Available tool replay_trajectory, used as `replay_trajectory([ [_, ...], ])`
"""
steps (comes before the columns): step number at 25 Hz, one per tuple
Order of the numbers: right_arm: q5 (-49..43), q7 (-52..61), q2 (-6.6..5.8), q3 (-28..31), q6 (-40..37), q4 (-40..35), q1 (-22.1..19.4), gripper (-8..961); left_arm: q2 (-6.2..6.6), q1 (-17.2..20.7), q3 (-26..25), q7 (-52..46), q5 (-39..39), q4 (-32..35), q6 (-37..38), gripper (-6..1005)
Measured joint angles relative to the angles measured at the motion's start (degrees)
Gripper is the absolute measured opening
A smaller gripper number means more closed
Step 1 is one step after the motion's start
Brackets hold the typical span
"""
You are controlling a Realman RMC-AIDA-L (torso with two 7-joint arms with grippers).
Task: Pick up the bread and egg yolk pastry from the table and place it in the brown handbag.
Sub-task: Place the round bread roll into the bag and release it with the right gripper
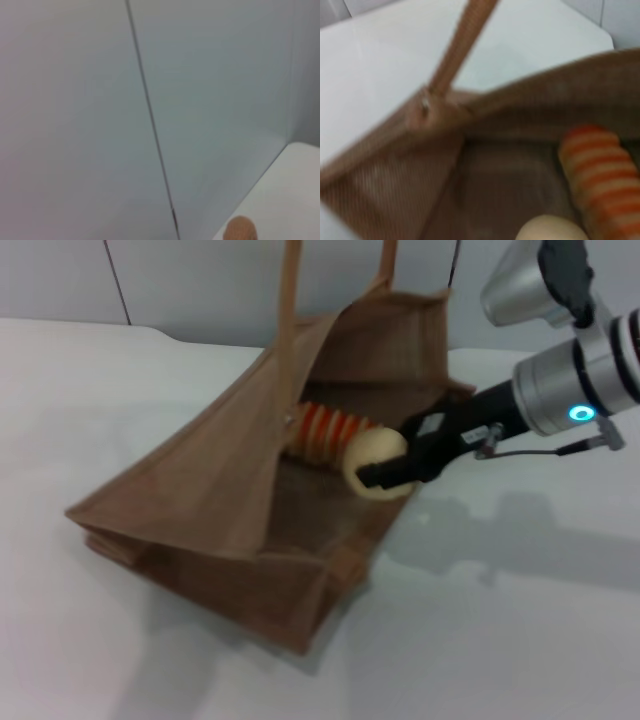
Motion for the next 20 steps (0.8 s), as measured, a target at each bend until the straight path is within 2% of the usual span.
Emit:
replay_trajectory([
  [4,2.85,-2.90,-0.03,0.05,3.80,4.97,2.37,574,-0.13,-0.15,0.01,-0.29,-1.57,1.71,-0.23,152],
  [8,5.33,-4.40,0.10,-0.03,6.69,5.95,2.97,573,-0.21,-0.12,0.10,-0.39,-3.08,2.63,-0.19,153],
  [13,11.22,-7.45,0.03,-0.06,7.10,7.05,4.13,569,-0.32,0.11,0.09,-0.65,-3.68,4.32,-0.42,154],
  [20,11.70,-8.80,0.26,-0.11,8.34,9.19,5.66,563,-0.32,0.16,0.09,-0.68,-3.68,4.53,-0.38,157],
])
